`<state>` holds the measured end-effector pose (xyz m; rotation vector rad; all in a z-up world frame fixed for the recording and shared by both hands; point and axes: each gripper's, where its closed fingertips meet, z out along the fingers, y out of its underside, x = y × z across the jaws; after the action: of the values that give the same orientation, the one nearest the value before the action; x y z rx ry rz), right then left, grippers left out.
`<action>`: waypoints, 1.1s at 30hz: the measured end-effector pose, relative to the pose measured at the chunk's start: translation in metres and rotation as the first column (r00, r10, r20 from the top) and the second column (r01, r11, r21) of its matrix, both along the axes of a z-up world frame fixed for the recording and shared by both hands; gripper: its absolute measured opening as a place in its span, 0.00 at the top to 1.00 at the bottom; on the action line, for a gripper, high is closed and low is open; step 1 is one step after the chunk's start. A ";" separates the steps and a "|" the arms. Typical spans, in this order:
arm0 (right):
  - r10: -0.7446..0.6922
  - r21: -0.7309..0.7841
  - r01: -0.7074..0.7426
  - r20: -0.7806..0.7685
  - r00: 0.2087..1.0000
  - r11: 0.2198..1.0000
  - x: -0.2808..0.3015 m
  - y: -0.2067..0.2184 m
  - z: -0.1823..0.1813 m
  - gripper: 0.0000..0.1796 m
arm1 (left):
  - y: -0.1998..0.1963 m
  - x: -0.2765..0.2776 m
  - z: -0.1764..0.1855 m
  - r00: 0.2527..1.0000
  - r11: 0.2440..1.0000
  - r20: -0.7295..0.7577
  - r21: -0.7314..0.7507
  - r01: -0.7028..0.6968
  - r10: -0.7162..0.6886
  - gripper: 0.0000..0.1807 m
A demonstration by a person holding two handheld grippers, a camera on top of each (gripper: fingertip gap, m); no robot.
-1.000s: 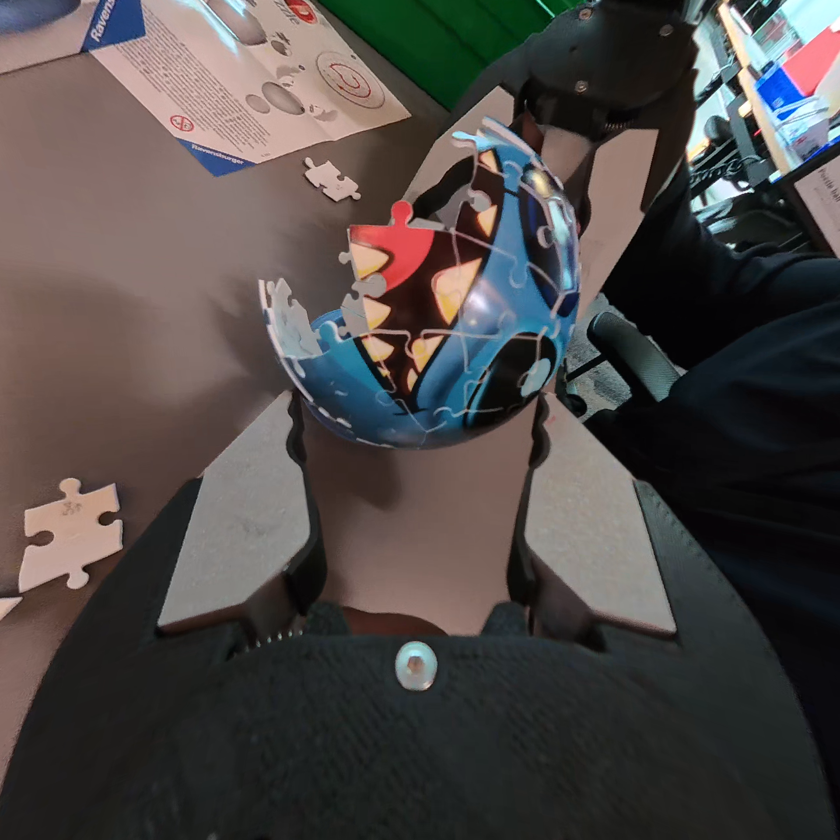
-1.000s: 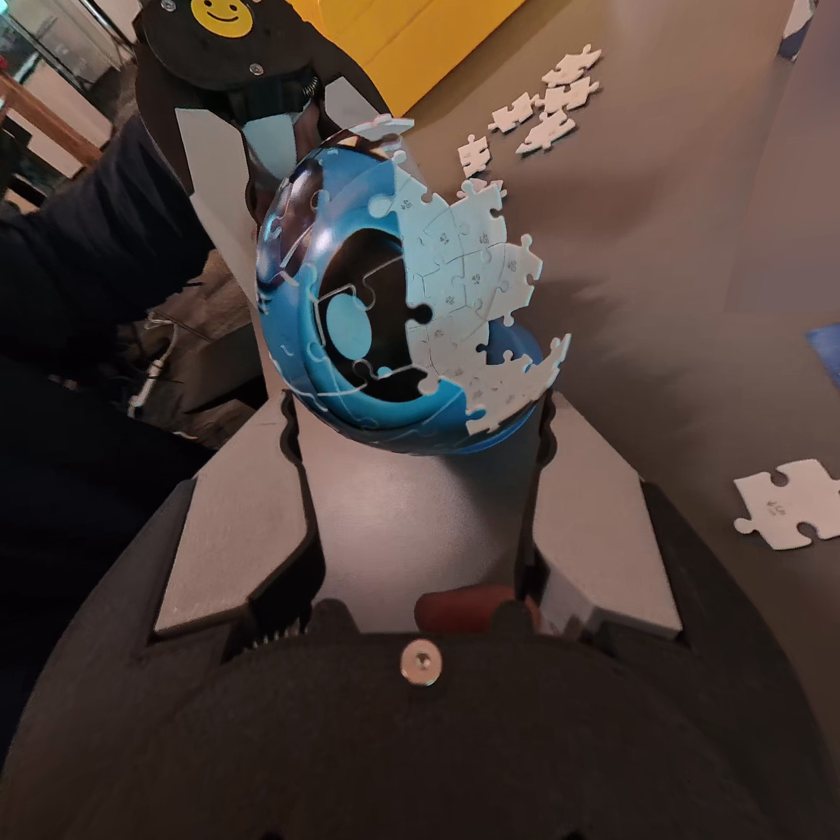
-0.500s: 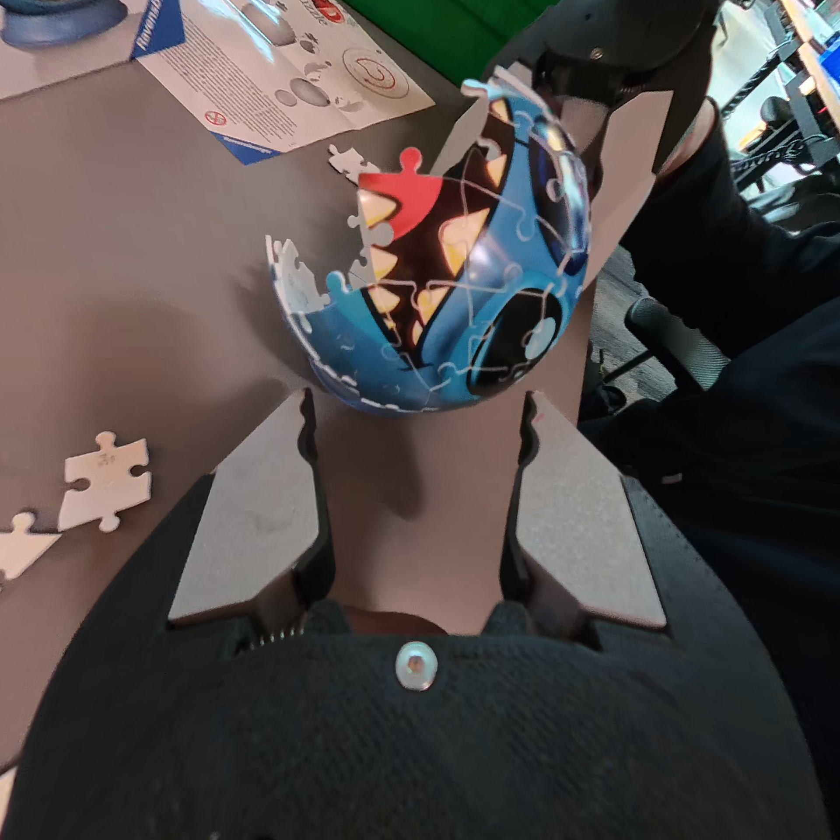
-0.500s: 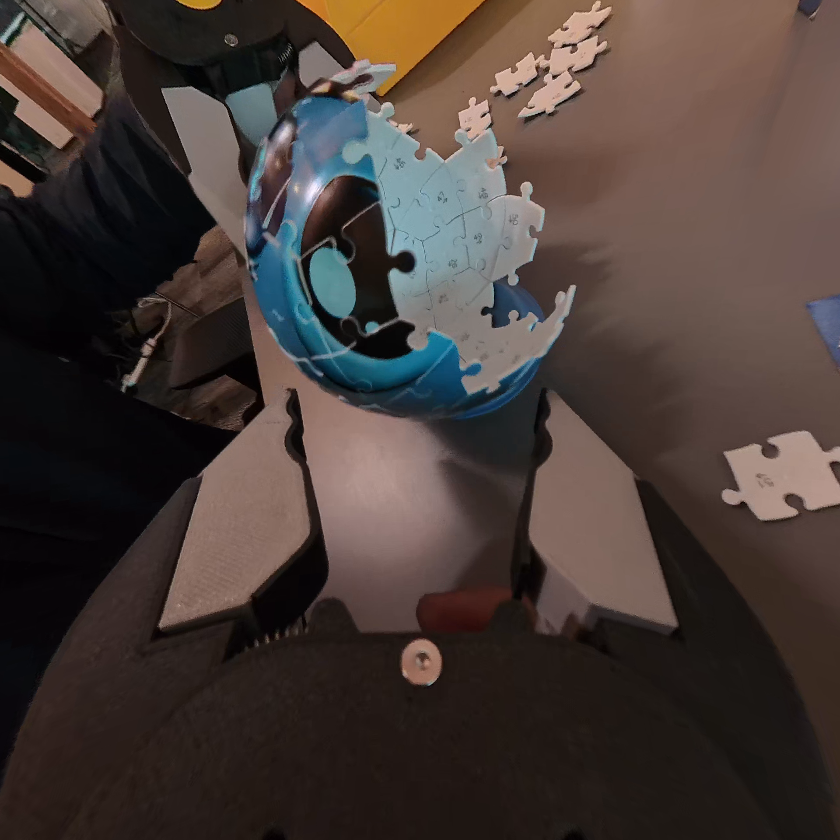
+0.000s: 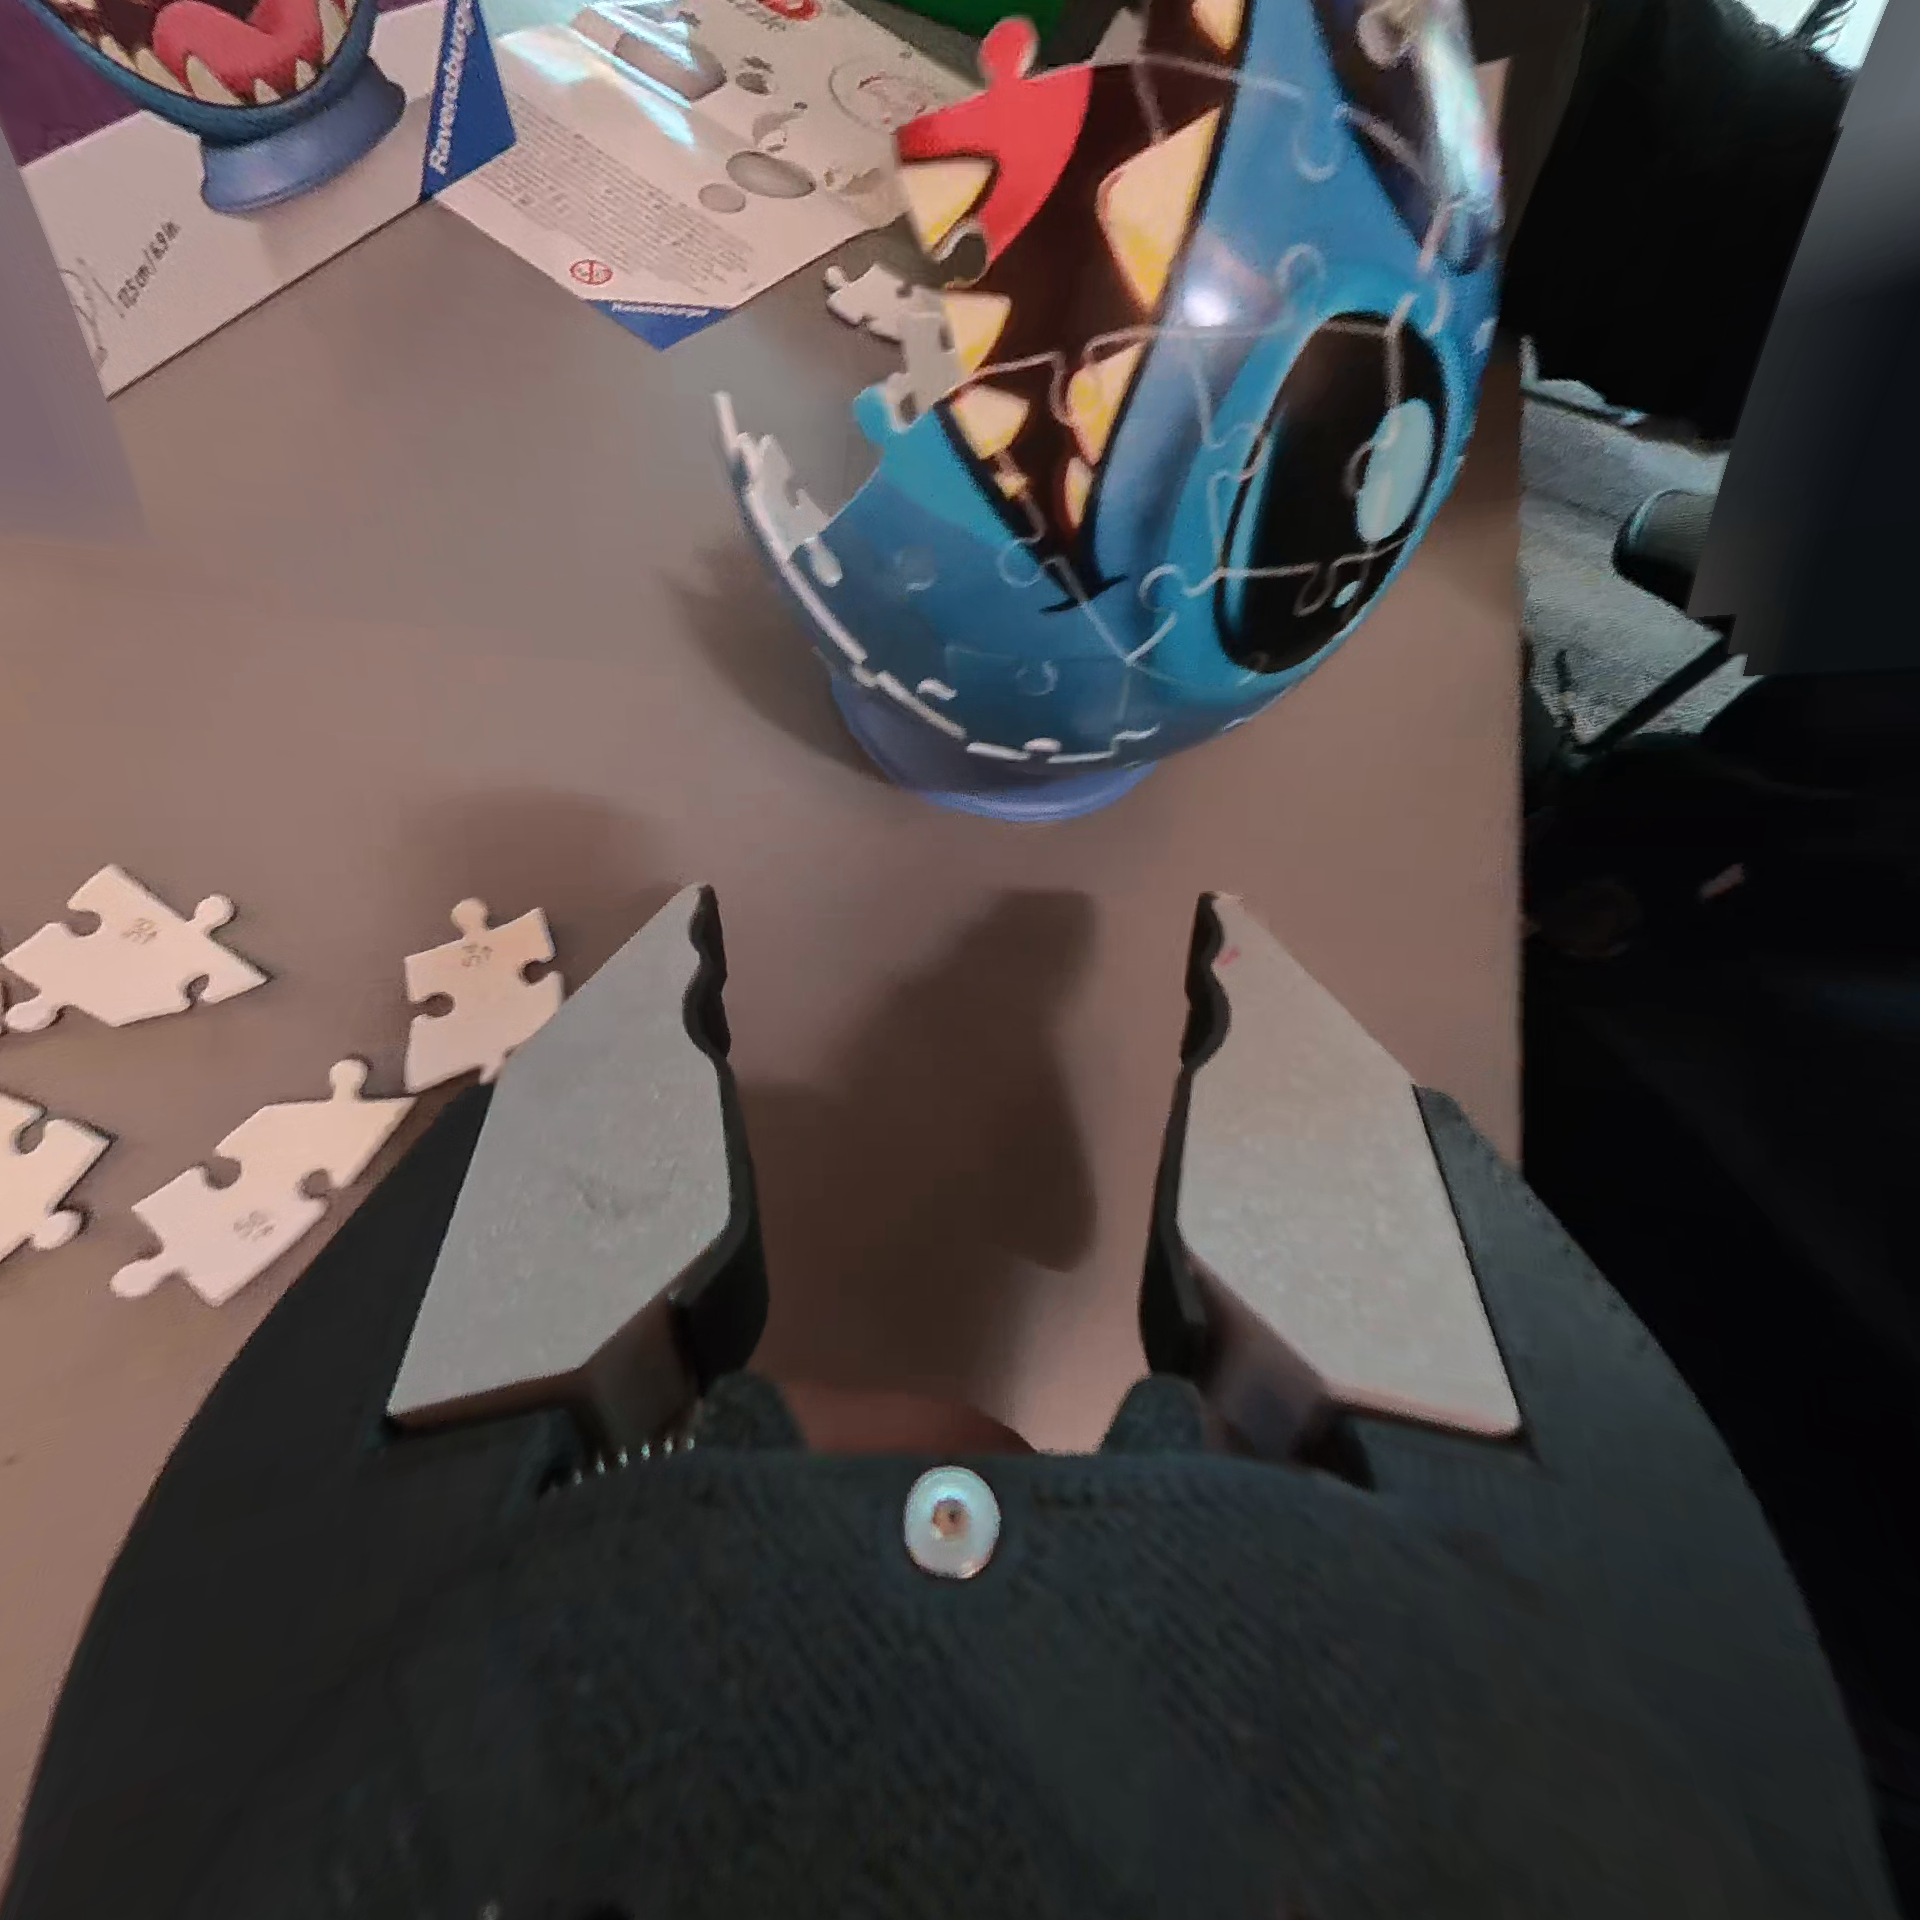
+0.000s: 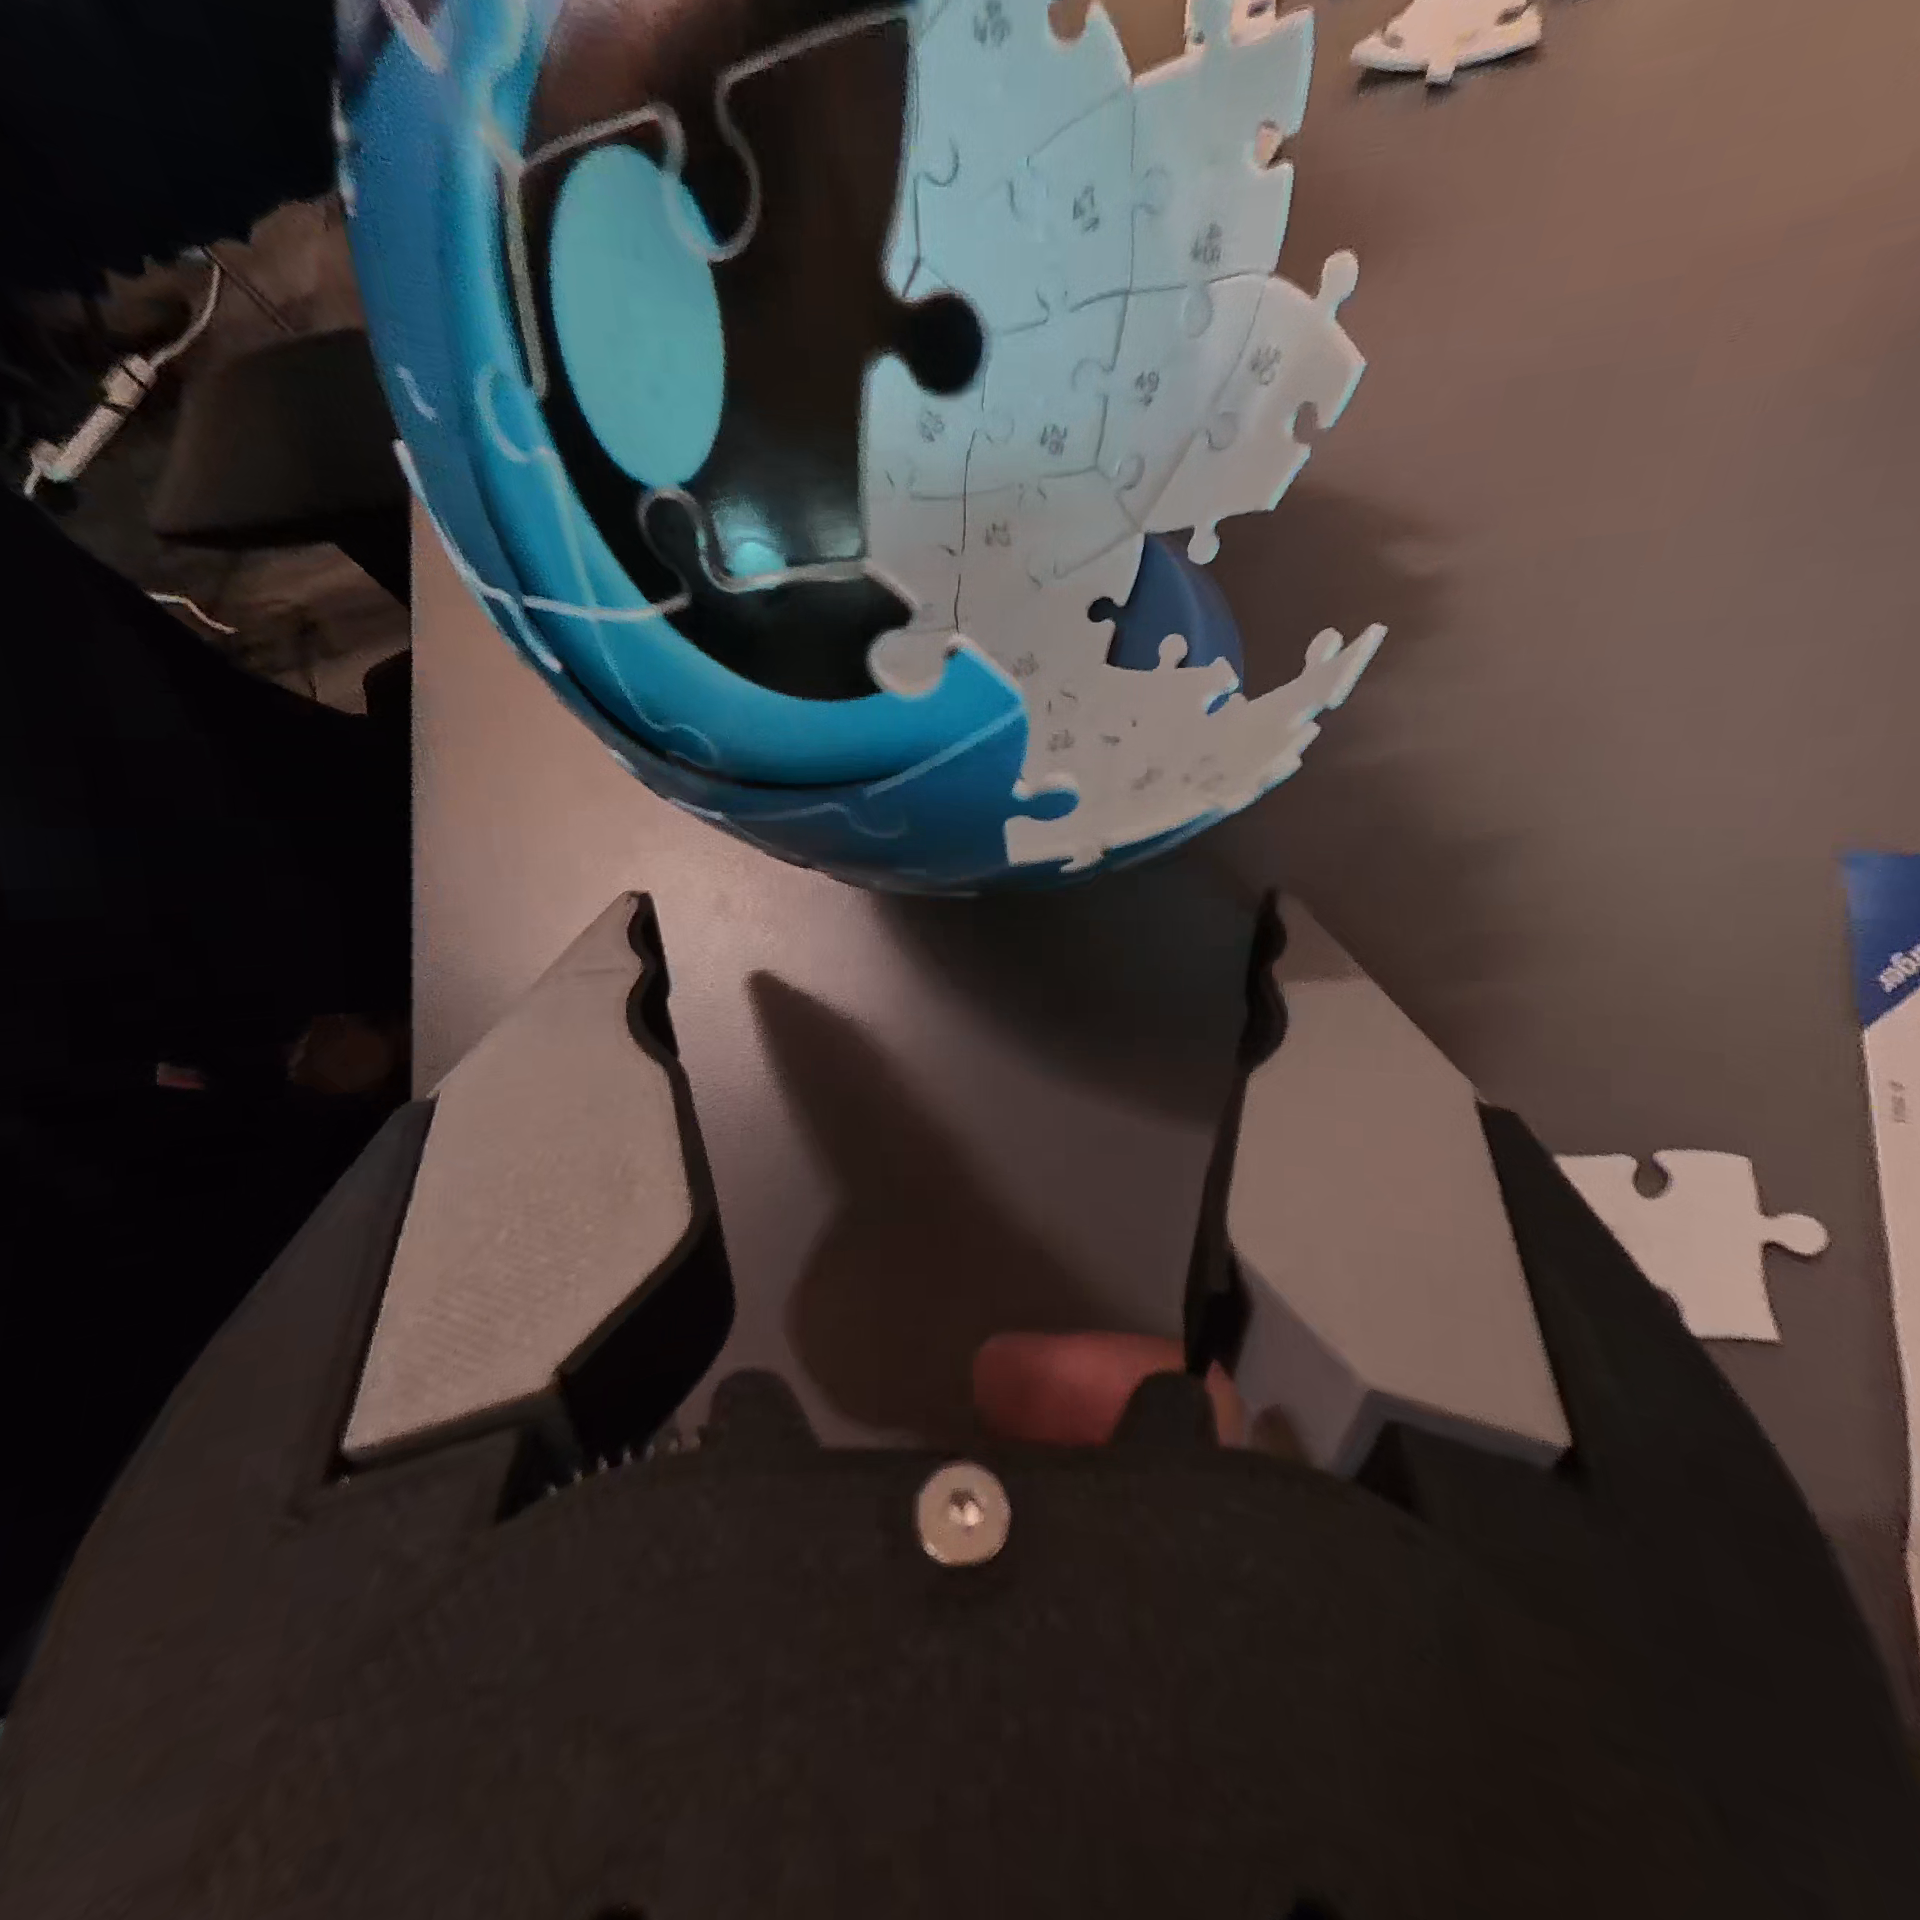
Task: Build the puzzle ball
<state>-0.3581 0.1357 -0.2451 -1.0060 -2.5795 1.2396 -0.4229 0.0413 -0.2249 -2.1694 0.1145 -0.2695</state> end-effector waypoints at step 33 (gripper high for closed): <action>0.029 -0.242 -0.016 0.048 0.998 0.970 0.017 -0.003 0.021 0.50 | -0.007 -0.001 0.004 0.995 0.995 0.028 0.048 0.092 -0.093 0.52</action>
<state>-0.3413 0.1329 -0.2236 -1.0641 -2.5282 1.5844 -0.4239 0.0348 -0.2206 -2.1161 0.2028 -0.3494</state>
